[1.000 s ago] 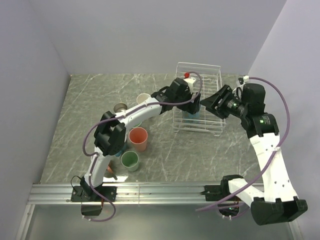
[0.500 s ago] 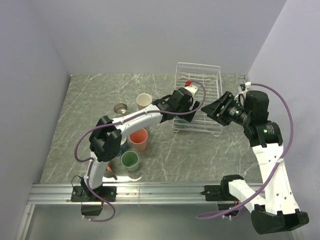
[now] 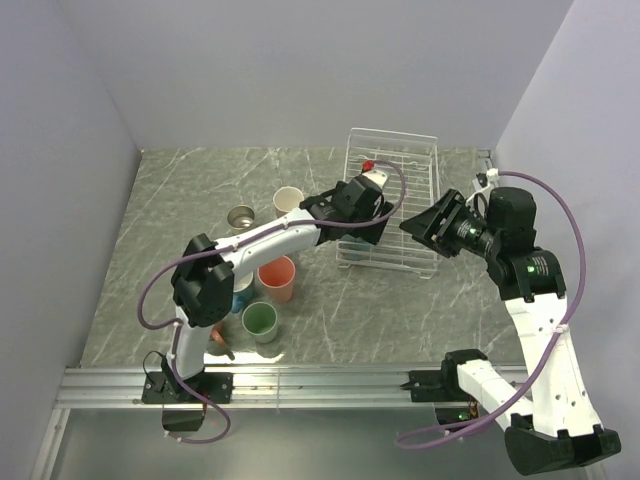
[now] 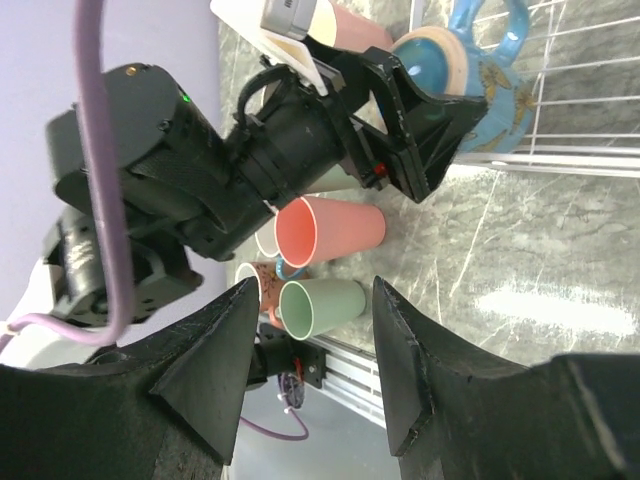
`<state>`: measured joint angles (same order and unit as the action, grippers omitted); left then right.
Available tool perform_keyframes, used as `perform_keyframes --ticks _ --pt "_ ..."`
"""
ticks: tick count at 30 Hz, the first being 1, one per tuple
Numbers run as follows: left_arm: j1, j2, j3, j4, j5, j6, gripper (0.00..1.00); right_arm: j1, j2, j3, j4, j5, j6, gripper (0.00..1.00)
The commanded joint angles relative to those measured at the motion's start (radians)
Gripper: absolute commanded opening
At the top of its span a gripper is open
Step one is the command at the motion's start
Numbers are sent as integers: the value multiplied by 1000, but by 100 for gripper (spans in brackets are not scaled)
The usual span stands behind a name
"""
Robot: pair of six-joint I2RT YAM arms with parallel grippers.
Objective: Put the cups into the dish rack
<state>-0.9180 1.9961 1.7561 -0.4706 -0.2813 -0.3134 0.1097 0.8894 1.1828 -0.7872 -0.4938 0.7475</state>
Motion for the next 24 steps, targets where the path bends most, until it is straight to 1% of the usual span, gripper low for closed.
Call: perform_keyframes --ticks 1,3,6,11,14,17,18,19,20,24 --pt "-4 -135 135 -31 -78 -7 97 15 -20 -9 11 6 -23 56" --pt "-4 -155 157 -45 -79 -7 99 21 -20 -11 14 9 -25 56" --pt "-4 -183 161 -48 -64 -3 99 25 -23 -18 14 15 -30 56" --pt "-2 -221 129 -68 -68 -21 100 28 -36 -52 25 14 -25 56" --pt "27 -266 85 -54 -72 -44 99 28 -47 -64 26 18 -26 56" --pt "122 -292 53 -80 -44 -78 99 28 -52 -68 26 20 -30 56" --pt "184 -295 37 -92 -32 -87 99 28 -52 -68 25 23 -30 56" --pt "215 -298 33 -102 -19 -96 99 28 -52 -69 25 24 -31 56" --pt "275 -298 26 -124 2 -110 99 28 -53 -69 25 24 -33 56" --pt "372 -266 16 -172 34 -102 99 27 -50 -78 26 26 -31 56"
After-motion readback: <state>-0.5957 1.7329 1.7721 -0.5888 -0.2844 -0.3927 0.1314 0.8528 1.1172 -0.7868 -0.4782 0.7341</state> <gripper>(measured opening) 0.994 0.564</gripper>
